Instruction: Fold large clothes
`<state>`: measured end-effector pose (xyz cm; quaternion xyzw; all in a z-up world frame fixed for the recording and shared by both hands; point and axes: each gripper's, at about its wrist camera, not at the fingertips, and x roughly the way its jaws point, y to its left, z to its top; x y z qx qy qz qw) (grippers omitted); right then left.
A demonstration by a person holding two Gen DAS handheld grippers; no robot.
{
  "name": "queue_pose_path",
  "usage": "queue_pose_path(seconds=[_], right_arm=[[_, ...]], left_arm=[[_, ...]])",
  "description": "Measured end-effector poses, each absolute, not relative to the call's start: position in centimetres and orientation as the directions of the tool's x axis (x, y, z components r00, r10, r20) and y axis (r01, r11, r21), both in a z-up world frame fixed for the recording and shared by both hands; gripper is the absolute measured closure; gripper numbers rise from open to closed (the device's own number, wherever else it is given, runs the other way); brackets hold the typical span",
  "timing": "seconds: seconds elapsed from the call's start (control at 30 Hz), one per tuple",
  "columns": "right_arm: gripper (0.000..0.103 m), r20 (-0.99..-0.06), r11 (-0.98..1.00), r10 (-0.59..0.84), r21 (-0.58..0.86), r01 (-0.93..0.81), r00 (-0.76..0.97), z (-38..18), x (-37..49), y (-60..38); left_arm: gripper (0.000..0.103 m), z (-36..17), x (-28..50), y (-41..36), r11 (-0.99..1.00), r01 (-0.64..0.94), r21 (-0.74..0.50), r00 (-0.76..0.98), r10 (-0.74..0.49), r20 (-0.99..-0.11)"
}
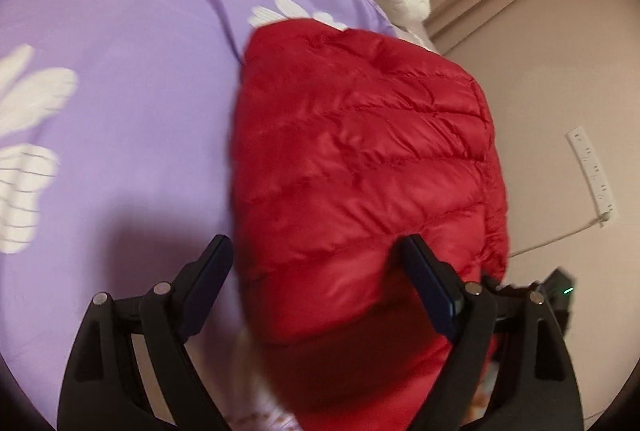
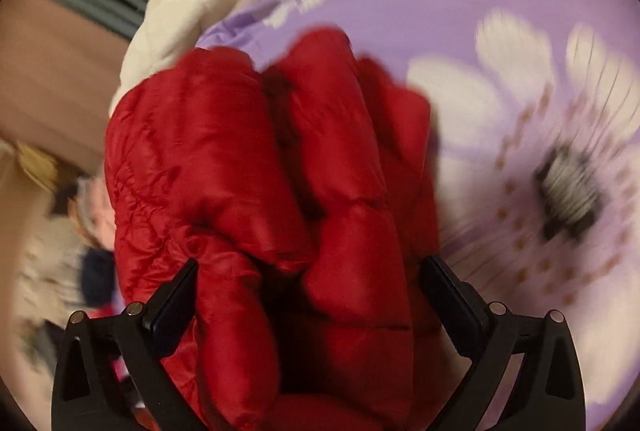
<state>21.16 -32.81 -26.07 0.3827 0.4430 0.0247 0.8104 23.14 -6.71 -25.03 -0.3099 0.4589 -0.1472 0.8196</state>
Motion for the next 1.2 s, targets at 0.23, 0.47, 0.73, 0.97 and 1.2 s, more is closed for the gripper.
queue_pose_path(seconds=[0.23,0.47,0.73,0.97,1.2], right_arm=[[0.001,-0.662,0.711,0.414,0.664,0.232,0.625,-27.4,22.2,-32.5],[0.012,-0.65,0.704,0.413,0.672,0.228,0.638,-27.2,22.9,-32.0],[0.032,-0.552,0.601,0.532,0.78,0.172,0.642,-27.9,21.9,-32.3],[0.046,-0.455,0.5,0.56,0.852,0.156,0.692,-28.0,20.1,-32.6],[0.05,-0.411,0.524,0.575,0.849,0.067,0.707,-24.7,18.2,-31.6]], left_arm=[[0.012,-28.0,25.9,-8.1,0.693,-0.051,-0.719,0.478,-0.615,-0.627],[0.016,-28.1,26.7,-9.7,0.745,-0.031,-0.666,0.542,-0.548,-0.637],[0.026,-26.9,26.6,-10.1,0.797,0.024,-0.604,0.556,-0.513,-0.654],[0.042,-23.7,25.2,-12.2,0.891,0.09,-0.444,0.628,-0.397,-0.669],[0.045,-20.0,22.6,-12.4,0.907,0.151,-0.392,0.688,-0.381,-0.617]])
